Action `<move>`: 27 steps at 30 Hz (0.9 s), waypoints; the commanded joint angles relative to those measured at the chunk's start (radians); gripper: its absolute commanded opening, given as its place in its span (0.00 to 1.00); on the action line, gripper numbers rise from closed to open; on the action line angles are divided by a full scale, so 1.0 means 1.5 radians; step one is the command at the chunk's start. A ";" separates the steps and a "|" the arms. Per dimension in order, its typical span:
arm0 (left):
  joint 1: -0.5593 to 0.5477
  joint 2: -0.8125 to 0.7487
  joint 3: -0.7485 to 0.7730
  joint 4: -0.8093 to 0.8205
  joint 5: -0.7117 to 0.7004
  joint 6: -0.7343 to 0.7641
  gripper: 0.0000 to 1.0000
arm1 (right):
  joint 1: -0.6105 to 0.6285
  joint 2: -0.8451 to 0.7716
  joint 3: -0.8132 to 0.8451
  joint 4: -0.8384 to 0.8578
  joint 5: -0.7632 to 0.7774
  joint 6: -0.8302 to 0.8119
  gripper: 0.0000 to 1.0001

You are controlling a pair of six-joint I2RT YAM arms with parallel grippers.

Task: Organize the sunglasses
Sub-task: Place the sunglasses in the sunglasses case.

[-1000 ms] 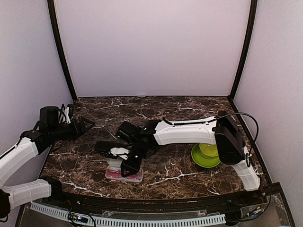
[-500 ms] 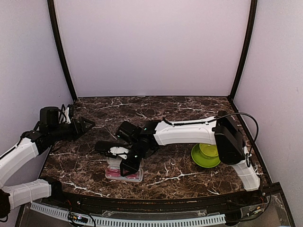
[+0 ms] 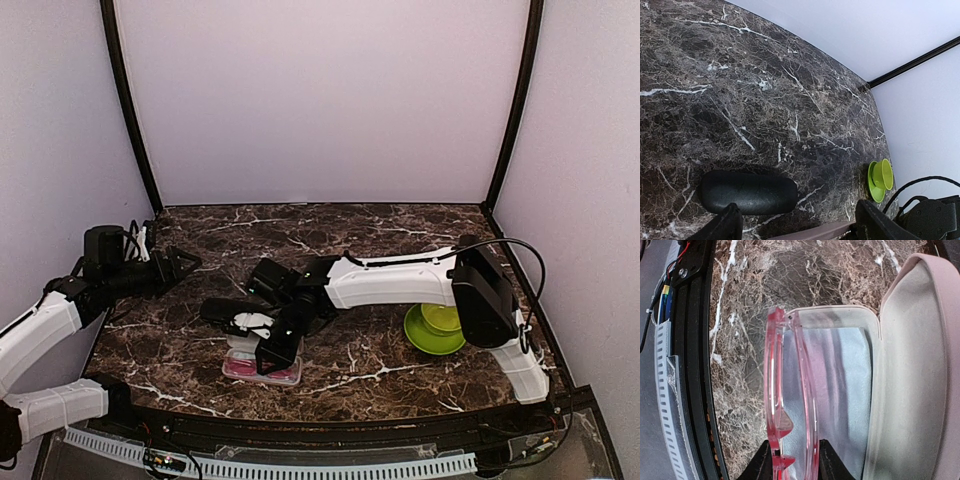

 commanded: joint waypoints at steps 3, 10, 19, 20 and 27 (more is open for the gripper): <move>0.004 -0.006 -0.015 0.013 0.009 -0.002 0.80 | 0.003 0.008 -0.011 0.012 -0.010 0.002 0.29; 0.004 -0.007 -0.019 0.015 0.011 -0.004 0.80 | 0.008 0.005 -0.008 0.010 -0.015 0.004 0.30; 0.004 -0.007 -0.023 0.020 0.015 -0.007 0.80 | 0.022 0.000 -0.010 0.007 -0.009 0.010 0.31; 0.004 -0.007 -0.023 0.019 0.016 -0.007 0.80 | 0.023 0.000 -0.010 0.006 -0.005 0.011 0.31; 0.004 -0.010 -0.026 0.020 0.019 -0.010 0.80 | 0.027 -0.001 -0.014 0.010 0.026 0.020 0.34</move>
